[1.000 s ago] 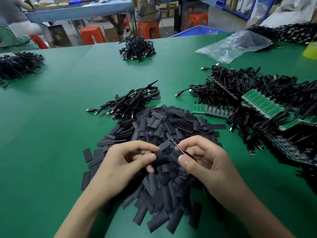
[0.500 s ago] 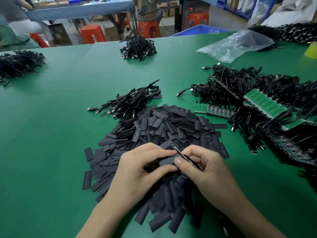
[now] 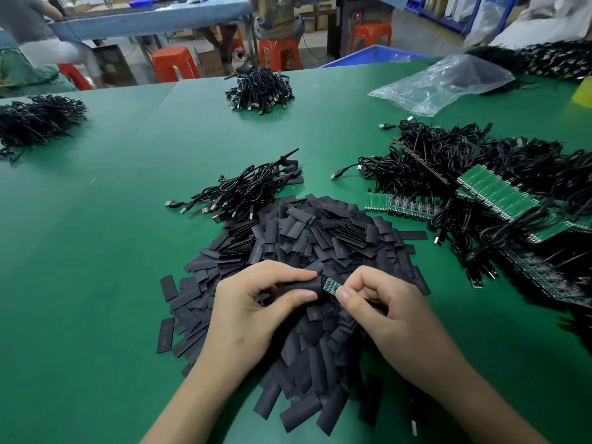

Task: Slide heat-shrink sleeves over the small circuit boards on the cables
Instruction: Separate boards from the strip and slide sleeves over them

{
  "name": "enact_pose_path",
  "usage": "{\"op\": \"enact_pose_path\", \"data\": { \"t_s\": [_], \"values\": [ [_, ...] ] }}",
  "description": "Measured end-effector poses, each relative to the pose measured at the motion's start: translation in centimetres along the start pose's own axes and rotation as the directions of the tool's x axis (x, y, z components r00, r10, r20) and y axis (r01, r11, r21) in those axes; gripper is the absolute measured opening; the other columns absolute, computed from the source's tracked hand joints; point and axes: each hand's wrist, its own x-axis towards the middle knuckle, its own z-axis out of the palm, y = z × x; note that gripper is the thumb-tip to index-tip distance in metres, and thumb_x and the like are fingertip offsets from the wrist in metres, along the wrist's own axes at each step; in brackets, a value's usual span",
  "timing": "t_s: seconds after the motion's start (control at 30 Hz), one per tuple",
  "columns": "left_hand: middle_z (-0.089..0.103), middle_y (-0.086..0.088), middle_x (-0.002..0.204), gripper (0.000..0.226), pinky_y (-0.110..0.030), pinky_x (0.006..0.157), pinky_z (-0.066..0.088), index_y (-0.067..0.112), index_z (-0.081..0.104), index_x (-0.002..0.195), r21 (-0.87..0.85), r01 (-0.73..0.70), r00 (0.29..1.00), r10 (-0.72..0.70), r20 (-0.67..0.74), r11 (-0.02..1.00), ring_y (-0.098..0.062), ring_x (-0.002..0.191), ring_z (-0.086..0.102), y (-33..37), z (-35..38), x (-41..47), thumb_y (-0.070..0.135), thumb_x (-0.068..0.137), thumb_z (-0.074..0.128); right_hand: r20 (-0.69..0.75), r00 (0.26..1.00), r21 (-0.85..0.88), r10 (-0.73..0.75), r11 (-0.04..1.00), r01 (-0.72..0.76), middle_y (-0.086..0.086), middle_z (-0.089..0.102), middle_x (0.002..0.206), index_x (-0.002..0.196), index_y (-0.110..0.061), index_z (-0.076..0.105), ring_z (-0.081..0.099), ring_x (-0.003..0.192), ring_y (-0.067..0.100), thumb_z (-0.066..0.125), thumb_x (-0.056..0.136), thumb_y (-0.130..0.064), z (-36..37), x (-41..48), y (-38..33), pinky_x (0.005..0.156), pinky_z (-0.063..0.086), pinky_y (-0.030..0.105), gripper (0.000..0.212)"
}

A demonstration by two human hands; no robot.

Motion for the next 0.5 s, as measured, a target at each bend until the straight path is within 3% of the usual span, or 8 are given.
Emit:
{"op": "enact_pose_path", "data": {
  "t_s": [0.27, 0.5],
  "values": [
    [0.075, 0.013, 0.097, 0.020, -0.017, 0.084, 0.051, 0.022, 0.082, 0.100, 0.116, -0.088, 0.996, 0.087, 0.016, 0.989, -0.009, 0.094, 0.071, 0.15, -0.06, 0.01, 0.022, 0.080, 0.083, 0.013, 1.000, -0.022, 0.014, 1.000, -0.014, -0.009, 0.042, 0.053, 0.068, -0.020, 0.053, 0.034, 0.050, 0.004, 0.065, 0.096, -0.029, 0.08, -0.02, -0.06, 0.050, 0.027, 0.020, 0.033],
    [0.072, 0.017, 0.103, 0.021, -0.037, 0.083, 0.056, 0.027, 0.081, 0.105, 0.263, -0.165, 0.983, 0.137, 0.120, 0.950, -0.009, 0.096, 0.069, -0.14, -0.91, -0.07, 0.032, 0.085, 0.080, 0.068, 0.997, -0.084, 0.038, 0.996, -0.032, -0.010, 0.044, 0.052, 0.069, -0.020, 0.056, 0.036, 0.049, 0.004, 0.067, 0.095, -0.031, -0.01, 0.02, 0.49, 0.052, 0.030, 0.018, 0.030]
  ]
}}
